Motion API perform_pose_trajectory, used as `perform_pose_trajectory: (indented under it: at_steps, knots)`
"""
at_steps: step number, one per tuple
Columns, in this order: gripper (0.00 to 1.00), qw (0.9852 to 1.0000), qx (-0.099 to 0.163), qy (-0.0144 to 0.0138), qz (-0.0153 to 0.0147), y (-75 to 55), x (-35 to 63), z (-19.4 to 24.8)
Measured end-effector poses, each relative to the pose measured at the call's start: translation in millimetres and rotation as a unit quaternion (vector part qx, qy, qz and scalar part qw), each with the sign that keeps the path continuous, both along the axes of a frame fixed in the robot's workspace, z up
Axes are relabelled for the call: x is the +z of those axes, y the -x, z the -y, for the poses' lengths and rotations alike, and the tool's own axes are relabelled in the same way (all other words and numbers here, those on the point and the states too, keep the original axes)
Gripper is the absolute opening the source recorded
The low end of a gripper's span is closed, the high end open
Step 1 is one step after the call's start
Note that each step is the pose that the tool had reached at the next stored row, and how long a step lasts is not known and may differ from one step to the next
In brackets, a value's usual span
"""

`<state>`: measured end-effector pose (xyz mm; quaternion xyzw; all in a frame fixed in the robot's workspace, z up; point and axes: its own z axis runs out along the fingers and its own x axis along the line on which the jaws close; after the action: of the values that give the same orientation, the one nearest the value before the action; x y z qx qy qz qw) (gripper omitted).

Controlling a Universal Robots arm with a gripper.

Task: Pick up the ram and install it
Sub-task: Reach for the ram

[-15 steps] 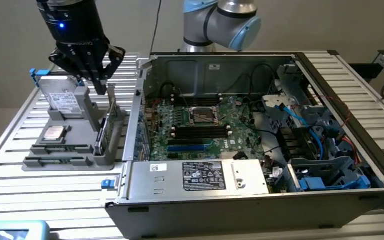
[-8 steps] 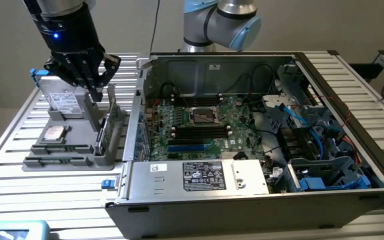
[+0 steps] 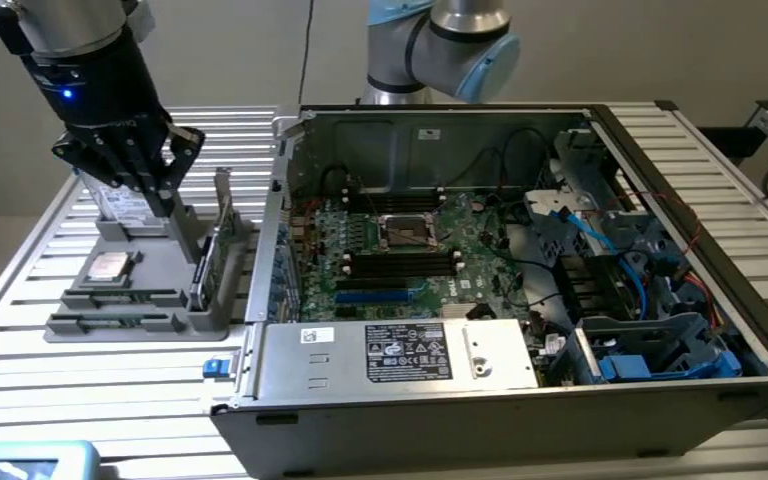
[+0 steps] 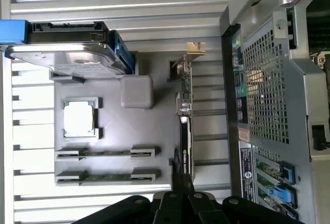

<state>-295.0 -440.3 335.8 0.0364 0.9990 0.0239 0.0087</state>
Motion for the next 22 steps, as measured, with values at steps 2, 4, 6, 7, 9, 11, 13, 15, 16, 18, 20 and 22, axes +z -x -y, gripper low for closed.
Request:
perform_pose_trajectory:
  at_steps: [2,4,6,7,9,11,13,15,16,18,20,22]
  knots:
    - [0.11,1.0,0.0,0.0,0.0,9.0,-3.6,0.4]
    - [0.11,1.0,0.0,0.0,-0.0001,18.1,-7.1,0.4]
    - [0.11,1.0,0.0,0.0,0.0,27.1,-10.7,0.4]
    - [0.11,1.0,0.0,0.0,0.0,31.6,-12.0,0.4]
    - [0.11,1.0,0.0,0.0,0.0,39.6,-13.5,0.4]
    - [0.11,1.0,0.0,0.0,-0.0001,45.3,-14.2,0.4]
    - [0.11,1.0,0.001,0.0001,-0.0001,48.6,-15.1,0.4]
    - [0.11,1.0,0.004,0.0009,0.0,51.4,-16.2,0.4]
    - [0.11,1.0,0.007,0.0016,0.0,52.3,-16.6,0.4]
    - [0.11,0.9999,0.015,0.0041,-0.0005,53.1,-16.8,0.4]
    - [0.11,0.9997,0.024,0.0088,-0.0015,53.5,-17.1,0.4]
    - [0.11,0.9994,0.032,0.0144,-0.0021,54.2,-17.5,0.4]
